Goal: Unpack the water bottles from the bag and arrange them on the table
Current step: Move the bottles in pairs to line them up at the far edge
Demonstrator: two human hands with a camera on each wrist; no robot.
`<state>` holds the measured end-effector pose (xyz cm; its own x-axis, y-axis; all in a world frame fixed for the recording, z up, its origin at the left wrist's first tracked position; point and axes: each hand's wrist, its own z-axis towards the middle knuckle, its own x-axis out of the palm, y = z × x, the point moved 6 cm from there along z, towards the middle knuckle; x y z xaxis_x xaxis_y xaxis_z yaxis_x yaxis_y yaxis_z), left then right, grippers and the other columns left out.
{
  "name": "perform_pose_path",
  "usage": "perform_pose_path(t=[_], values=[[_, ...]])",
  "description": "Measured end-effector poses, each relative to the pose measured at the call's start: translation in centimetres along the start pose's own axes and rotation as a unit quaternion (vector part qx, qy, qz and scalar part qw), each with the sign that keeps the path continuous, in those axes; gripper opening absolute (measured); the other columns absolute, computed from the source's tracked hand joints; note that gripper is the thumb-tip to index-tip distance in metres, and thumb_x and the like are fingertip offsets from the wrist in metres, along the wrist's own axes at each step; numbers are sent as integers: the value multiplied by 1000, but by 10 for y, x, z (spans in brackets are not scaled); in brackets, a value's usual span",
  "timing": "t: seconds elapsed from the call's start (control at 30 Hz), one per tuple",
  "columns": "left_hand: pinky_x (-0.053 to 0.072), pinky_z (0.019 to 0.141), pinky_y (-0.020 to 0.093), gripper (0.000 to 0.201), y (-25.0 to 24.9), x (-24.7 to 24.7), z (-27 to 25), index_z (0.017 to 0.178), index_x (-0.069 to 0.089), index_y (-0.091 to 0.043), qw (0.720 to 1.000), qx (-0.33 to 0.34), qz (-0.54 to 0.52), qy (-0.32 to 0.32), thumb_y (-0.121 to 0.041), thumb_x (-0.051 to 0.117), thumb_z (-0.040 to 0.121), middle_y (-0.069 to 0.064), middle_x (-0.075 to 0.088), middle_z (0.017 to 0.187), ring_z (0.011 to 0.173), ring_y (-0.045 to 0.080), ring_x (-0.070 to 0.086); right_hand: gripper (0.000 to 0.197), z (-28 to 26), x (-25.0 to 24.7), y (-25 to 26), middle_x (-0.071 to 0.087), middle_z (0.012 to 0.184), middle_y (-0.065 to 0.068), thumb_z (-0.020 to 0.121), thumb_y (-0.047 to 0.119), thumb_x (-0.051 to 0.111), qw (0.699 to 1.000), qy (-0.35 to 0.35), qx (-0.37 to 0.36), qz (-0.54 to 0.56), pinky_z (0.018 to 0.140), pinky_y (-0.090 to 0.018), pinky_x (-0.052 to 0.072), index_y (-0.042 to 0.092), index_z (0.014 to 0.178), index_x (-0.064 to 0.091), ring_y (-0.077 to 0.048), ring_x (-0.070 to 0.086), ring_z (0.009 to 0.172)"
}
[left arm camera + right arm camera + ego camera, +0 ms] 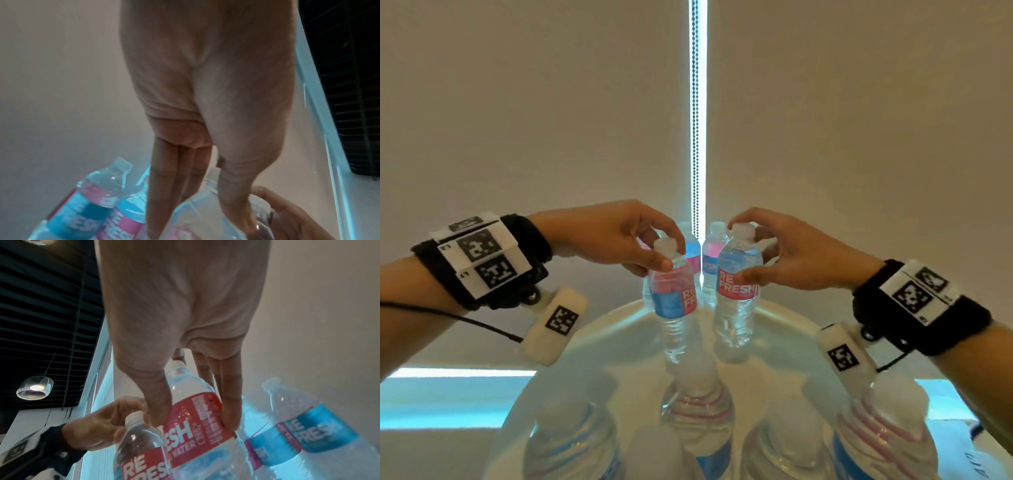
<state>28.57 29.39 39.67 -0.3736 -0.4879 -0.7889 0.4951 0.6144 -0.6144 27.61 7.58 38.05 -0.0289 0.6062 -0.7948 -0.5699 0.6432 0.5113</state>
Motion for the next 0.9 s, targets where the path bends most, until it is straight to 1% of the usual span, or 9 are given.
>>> perform_pose_path(t=[0.07,0.13,0.2,0.3,0.4,0.5,0.67,0.77,0.9], values=[[62,83,35,29,21,-9,-2,109,72,-24,998,-41,13,-38,-29,77,81,16,77,100,85,18,71,69,20,15,0,61,116,-4,76,34,85,1000,2,5,-11,75,-31,59,34,134,48,-15,71,76],[62,85,41,24,39,-17,-1,107,71,-26,994,-76,33,-70,-28,77,84,19,76,96,81,21,72,68,37,30,3,60,109,0,77,32,84,1000,-3,5,-10,81,-37,60,29,135,48,-6,65,75],[62,84,43,26,53,-22,1,109,70,-24,987,-108,55,-105,-29,77,85,18,75,88,74,21,71,65,52,44,6,57,104,2,80,27,83,1000,-7,9,-9,80,-35,58,23,136,49,-1,57,69],[64,79,37,34,64,-26,7,116,67,-18,978,-138,73,-141,-27,77,85,10,72,77,68,19,68,70,69,63,9,51,109,1,83,27,82,1000,-2,17,-24,80,-29,48,21,142,45,-13,57,83],[64,78,36,38,72,-26,12,119,65,-17,973,-159,74,-150,-27,78,85,6,70,81,71,20,69,73,78,77,9,46,110,5,83,30,82,999,13,18,-41,85,-26,42,20,144,42,-16,52,104],[63,80,37,41,76,-27,16,121,63,-15,971,-174,57,-151,-27,78,85,10,71,92,79,23,73,73,83,82,7,49,111,3,82,31,82,999,13,24,-41,85,-26,42,20,142,43,-16,51,106],[63,81,40,43,77,-24,17,125,61,-15,970,-185,38,-155,-24,77,86,14,72,95,87,30,76,76,84,82,2,56,134,-6,82,32,82,998,13,30,-47,88,-27,41,20,144,41,-15,50,109],[64,79,39,44,76,-21,19,126,60,-14,969,-186,36,-159,-24,77,86,11,71,89,77,25,74,73,83,83,-2,57,127,-4,82,32,82,998,7,33,-47,86,-27,41,19,143,43,-17,52,107],[64,69,30,46,74,-20,24,129,60,-13,968,-185,37,-165,-23,76,87,7,70,85,66,17,71,73,82,82,-4,58,118,-3,81,33,83,998,-2,34,-51,84,-27,42,20,142,44,-17,53,101]])
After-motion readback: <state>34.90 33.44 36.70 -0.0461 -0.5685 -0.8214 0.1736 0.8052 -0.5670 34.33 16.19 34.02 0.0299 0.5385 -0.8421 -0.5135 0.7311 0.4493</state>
